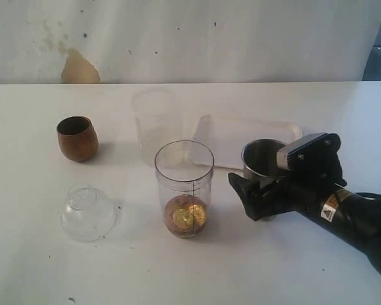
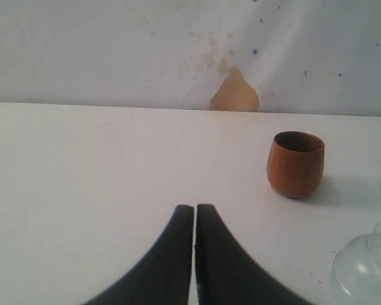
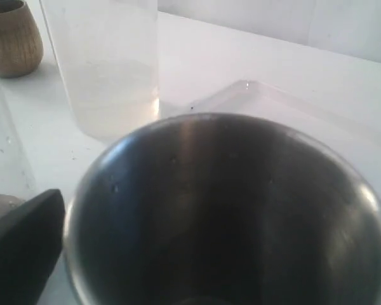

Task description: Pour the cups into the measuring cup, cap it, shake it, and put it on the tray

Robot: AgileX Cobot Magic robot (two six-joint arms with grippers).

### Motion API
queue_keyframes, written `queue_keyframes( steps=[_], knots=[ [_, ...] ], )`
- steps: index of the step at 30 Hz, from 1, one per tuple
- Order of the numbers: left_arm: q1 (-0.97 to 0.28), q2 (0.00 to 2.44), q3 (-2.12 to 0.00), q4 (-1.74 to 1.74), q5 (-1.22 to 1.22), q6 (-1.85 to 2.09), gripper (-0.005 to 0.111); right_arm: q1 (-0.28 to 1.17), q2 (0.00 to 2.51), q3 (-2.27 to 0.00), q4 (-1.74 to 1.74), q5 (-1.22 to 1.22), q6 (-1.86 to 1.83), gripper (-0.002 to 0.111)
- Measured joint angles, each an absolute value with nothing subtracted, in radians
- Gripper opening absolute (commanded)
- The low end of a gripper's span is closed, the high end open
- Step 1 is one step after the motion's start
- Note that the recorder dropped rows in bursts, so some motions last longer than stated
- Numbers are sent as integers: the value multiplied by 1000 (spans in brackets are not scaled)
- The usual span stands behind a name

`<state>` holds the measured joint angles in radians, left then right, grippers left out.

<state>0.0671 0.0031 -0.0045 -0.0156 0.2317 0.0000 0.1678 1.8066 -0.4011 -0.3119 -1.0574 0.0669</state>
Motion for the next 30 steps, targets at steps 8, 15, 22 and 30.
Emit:
queue_keyframes(
  steps=[8,15,22,30],
  knots=[
    [67,3,-5,-16,232,0,2,168,1762,-401,-300,-1049,67,102],
    [67,3,-5,-16,232,0,2,168,1708,-399,-222,-1049,67,102],
    [67,3,-5,-16,232,0,2,168,1645,-399,-208,-1049,67,102],
    [67,3,-5,-16,232,0,2,168,1547,-399,-155,-1047,60,102]
  ],
)
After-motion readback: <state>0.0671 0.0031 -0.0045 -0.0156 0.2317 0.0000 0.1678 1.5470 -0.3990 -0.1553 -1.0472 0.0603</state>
